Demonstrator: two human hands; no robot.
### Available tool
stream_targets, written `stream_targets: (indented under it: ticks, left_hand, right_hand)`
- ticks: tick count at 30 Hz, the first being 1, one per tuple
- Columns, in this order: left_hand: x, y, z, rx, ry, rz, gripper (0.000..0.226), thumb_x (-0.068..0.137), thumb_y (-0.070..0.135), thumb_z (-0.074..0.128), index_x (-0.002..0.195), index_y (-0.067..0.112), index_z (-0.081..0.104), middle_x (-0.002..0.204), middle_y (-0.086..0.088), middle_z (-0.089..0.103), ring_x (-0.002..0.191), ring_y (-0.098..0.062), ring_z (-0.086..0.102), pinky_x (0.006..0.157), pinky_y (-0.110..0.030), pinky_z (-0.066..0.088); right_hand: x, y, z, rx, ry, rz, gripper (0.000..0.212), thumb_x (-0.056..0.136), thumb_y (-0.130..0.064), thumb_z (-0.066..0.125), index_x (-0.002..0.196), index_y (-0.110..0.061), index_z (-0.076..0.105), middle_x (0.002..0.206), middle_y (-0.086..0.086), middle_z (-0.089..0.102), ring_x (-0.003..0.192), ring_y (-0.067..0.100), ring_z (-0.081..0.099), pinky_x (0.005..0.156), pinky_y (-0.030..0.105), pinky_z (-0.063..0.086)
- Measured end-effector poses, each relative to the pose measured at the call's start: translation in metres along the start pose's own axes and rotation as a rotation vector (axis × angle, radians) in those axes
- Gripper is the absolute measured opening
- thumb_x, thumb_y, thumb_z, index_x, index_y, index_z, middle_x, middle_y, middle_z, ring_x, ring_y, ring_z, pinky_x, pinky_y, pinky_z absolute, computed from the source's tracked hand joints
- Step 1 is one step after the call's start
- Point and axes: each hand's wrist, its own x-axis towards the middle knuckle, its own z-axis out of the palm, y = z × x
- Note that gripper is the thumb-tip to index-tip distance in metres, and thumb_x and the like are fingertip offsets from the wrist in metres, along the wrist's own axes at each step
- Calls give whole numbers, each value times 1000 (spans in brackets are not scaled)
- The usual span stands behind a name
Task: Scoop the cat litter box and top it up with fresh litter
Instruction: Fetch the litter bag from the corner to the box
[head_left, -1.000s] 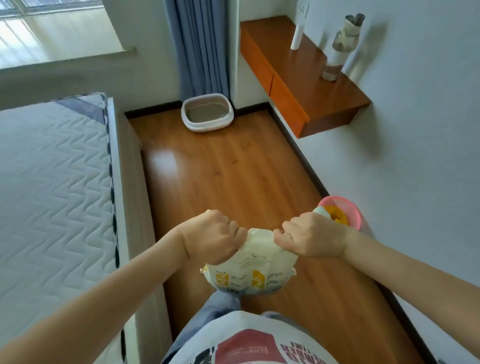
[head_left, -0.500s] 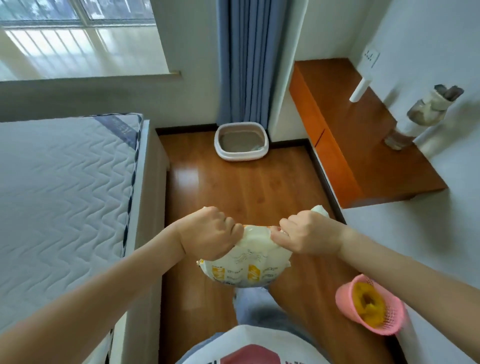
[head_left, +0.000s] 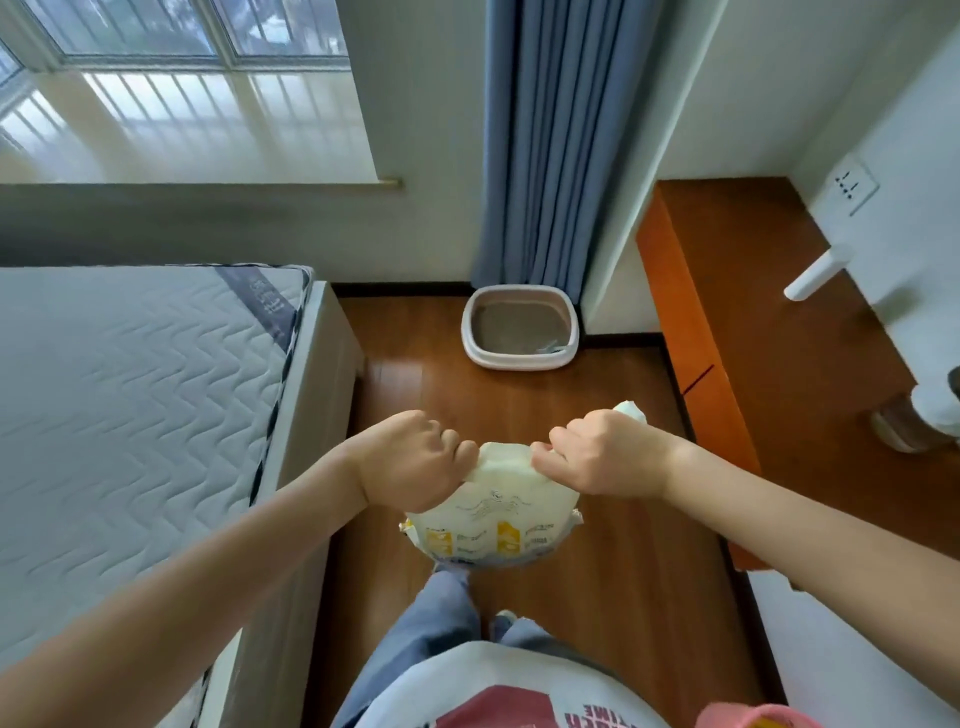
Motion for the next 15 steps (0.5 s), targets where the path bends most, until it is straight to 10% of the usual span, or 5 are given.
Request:
stream_targets:
  ticks: [15]
  left_hand:
    - [97, -221, 95, -120, -22, 66, 20, 83, 14, 45, 66, 8, 54, 46, 1, 44, 32, -18, 41, 38, -20, 32]
  right_hand:
    - [48, 202, 127, 116, -69, 34, 14, 93, -7, 43, 101, -6, 54, 57, 3, 55, 40, 13, 47, 35, 22, 40]
